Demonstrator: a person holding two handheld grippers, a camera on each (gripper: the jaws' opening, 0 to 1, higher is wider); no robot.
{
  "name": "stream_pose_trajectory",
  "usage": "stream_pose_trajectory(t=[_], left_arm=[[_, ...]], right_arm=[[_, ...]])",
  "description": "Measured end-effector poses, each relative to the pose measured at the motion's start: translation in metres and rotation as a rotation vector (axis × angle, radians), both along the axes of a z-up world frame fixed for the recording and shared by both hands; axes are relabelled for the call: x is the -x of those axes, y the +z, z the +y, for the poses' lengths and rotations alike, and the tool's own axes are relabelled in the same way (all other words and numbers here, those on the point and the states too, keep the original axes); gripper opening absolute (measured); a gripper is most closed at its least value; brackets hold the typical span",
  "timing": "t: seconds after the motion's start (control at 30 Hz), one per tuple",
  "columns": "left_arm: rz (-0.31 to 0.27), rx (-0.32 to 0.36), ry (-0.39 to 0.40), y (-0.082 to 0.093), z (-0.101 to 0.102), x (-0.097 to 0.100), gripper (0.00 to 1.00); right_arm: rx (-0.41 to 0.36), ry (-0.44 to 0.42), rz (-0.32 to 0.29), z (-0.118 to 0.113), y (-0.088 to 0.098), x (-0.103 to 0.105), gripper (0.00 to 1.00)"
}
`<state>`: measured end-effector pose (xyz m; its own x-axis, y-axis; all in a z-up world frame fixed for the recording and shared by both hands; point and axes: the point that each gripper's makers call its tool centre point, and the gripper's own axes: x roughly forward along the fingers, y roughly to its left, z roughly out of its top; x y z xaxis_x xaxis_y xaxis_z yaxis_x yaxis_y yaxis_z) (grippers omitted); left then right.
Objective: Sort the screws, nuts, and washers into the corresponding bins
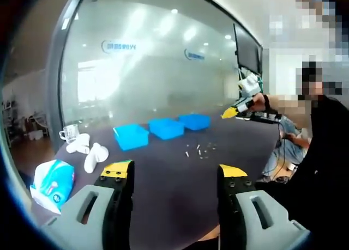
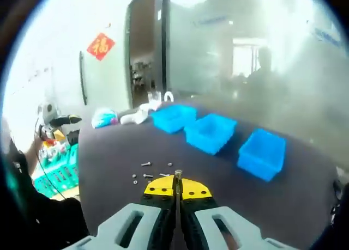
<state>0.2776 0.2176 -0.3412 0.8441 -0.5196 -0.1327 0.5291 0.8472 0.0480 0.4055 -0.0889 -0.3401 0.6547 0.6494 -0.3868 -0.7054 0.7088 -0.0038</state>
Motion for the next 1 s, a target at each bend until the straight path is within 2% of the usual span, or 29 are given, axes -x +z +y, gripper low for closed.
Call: stream_pose_trajectory(t=[0.17, 0.23, 0.37, 0.5, 0.63, 0.73, 1.0], left_arm=[[0.001, -0.005, -0.007, 0.001, -0.003, 0.000, 0.60], [-0.001, -0.007, -0.010, 0.002, -0.004, 0.001, 0.60], [-0.006, -0.012, -0.013, 0.004, -0.006, 0.000, 0.60], [-0.010, -0.013, -0.013, 0.006, -0.007, -0.001, 0.60], [-0.013, -0.015, -0.014, 0.008, -0.008, -0.002, 0.60], [-0.012, -0.018, -0.015, 0.009, -0.008, -0.003, 0.60], [-0.007, -0.016, -0.014, 0.006, -0.010, -0.006, 0.60]], right_arm=[[-0.074, -0.079, -0.087, -0.028, 0.023, -0.005, 0.00], [-0.069, -0.111, -0.148, -0.040, 0.031, -0.008, 0.00], [-0.103, -0.148, -0.197, -0.052, 0.043, -0.006, 0.00], [-0.130, -0.237, -0.262, -0.068, 0.056, -0.015, 0.00], [-0.157, -0.285, -0.289, -0.077, 0.064, -0.025, 0.00], [-0.142, -0.308, -0.301, -0.078, 0.064, -0.036, 0.00], [-0.134, -0.406, -0.333, -0.092, 0.063, -0.082, 0.00]])
